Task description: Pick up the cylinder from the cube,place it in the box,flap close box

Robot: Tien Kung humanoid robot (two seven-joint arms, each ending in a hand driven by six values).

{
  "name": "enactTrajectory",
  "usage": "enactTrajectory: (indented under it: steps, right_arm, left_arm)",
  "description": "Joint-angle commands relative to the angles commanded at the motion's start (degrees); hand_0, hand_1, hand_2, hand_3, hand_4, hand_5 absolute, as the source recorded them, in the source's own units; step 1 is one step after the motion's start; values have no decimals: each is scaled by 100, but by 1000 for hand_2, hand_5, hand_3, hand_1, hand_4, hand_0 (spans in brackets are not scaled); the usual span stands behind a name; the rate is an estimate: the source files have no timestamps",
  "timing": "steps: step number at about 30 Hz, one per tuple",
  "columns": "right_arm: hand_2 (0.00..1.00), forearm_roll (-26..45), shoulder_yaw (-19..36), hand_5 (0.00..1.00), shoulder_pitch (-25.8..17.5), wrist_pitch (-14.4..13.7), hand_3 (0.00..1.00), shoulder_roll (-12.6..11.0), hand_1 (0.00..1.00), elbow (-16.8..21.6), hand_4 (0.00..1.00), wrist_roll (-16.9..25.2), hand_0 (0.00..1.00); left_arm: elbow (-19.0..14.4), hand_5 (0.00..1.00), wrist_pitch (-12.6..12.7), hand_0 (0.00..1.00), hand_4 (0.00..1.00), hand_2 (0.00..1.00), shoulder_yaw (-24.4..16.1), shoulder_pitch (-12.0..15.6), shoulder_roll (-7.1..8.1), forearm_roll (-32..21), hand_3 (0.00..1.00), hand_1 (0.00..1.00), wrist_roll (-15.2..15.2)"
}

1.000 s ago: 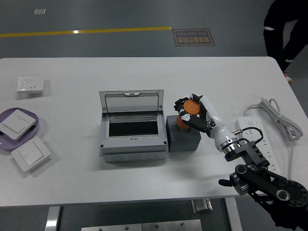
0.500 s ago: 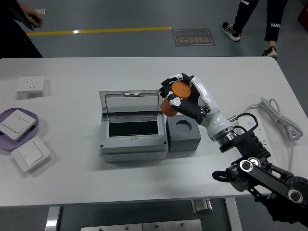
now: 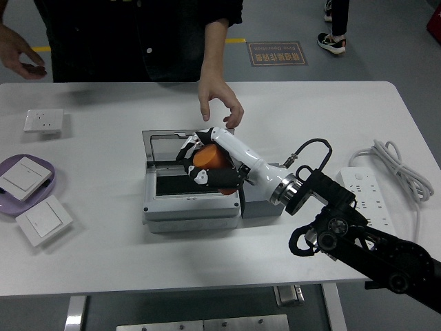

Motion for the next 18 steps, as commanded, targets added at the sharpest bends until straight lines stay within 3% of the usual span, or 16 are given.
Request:
enactTrajectory:
  steps: [8, 14, 15, 18]
  right_arm:
    - [253, -1662, -405, 2, 493, 604, 210, 131, 143, -286, 2, -1033, 2]
    - [254, -2595, -601, 2, 709, 552, 228, 197, 146, -454, 2, -1172, 2]
    - [289, -2728, -633, 2, 742, 530, 255, 212, 219, -502, 2, -1146, 46]
    - [289, -2722, -787, 2, 845, 434, 255, 247, 219, -653, 2, -1040, 46]
  left_arm:
    - [-2, 253, 2, 611, 707, 625, 17, -26, -1, 4, 642, 624, 0]
    - [-3, 254, 5, 611, 708, 625, 29, -35, -2, 7, 642, 623, 1]
    - [-5, 253, 5, 611, 707, 625, 21, -36, -4, 16, 642, 623, 0]
    - [-6, 253, 8, 611, 707, 625, 8, -28, -9, 23, 642, 623, 0]
